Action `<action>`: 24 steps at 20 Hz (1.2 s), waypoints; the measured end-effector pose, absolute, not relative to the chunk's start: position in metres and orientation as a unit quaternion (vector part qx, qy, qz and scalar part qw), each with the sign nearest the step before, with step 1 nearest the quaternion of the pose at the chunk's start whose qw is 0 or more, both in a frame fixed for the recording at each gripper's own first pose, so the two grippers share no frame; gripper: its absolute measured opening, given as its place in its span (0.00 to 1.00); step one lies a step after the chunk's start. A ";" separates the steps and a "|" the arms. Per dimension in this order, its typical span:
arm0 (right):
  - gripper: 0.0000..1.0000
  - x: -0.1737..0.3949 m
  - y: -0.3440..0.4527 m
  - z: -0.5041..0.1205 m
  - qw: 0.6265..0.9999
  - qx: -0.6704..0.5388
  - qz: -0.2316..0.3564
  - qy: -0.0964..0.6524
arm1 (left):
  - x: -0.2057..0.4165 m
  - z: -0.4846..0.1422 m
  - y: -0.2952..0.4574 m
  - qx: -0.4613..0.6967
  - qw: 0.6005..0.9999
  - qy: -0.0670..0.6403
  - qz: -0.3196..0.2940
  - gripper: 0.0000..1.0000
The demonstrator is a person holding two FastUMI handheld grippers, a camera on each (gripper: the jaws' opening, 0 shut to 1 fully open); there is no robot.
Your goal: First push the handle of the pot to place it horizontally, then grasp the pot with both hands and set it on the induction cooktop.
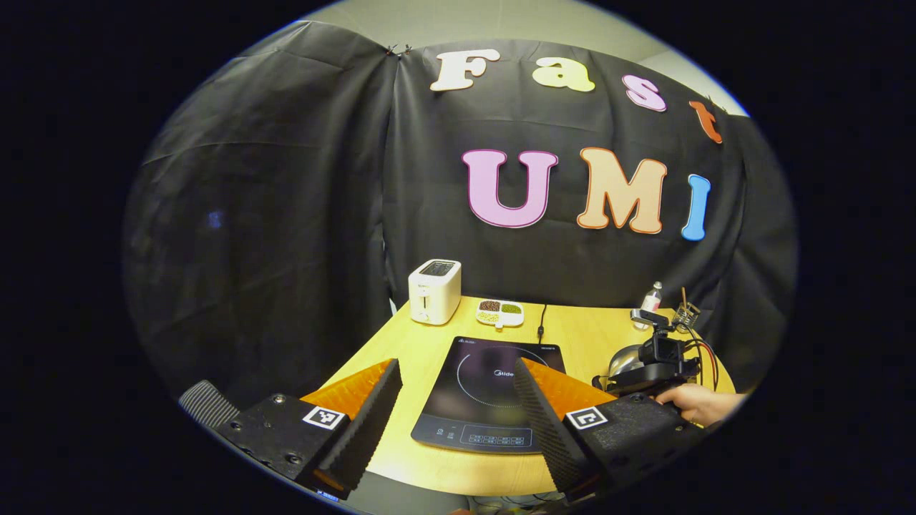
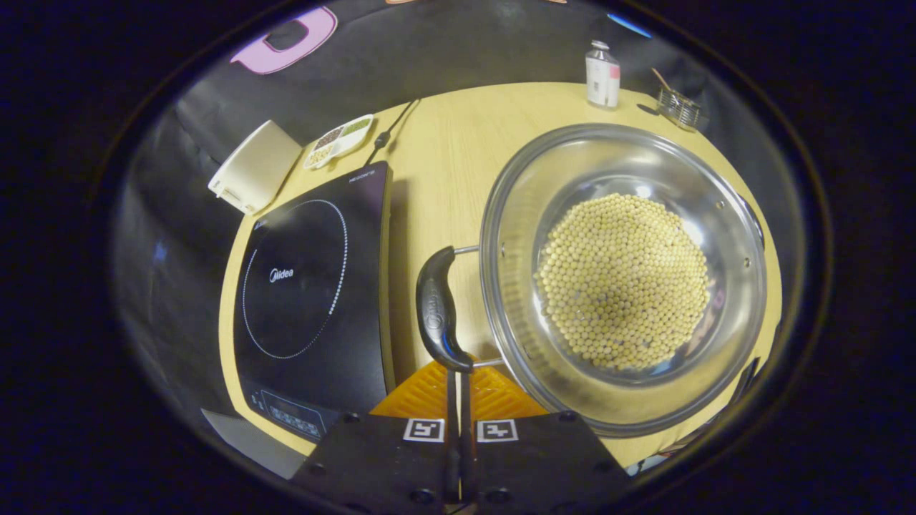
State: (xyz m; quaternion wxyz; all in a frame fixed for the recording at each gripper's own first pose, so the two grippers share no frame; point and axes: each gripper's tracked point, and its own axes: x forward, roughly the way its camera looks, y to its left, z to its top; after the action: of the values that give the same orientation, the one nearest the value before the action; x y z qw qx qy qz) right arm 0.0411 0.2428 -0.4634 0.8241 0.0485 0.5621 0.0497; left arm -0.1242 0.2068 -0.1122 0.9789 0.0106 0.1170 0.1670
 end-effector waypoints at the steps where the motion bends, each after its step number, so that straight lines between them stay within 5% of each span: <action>1: 0.00 0.039 0.244 -0.461 0.825 0.050 0.056 0.560 | -0.124 -0.113 0.207 0.011 0.979 0.119 0.166 0.96; 14: 0.01 -0.010 0.146 -0.371 0.842 0.120 0.072 0.521 | -0.088 -0.155 0.161 -0.017 0.979 0.185 0.088 0.96; 20: 0.82 0.009 0.061 -0.358 0.834 0.154 0.038 0.529 | -0.047 -0.184 0.100 -0.058 0.967 0.244 0.034 0.97; 21: 0.92 0.017 0.046 -0.360 0.833 0.152 0.035 0.530 | -0.039 -0.190 0.089 -0.070 0.964 0.254 0.027 0.97; 24: 1.00 0.046 0.006 -0.358 0.830 0.143 0.034 0.538 | -0.016 -0.212 0.053 -0.114 0.948 0.296 0.014 0.97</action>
State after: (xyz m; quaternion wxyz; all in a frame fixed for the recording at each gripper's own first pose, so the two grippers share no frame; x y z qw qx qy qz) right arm 0.0458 0.0062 -0.3581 0.8303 0.1426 0.5376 0.0339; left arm -0.0162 0.0533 -0.2122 0.9481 -0.1142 0.2963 0.0139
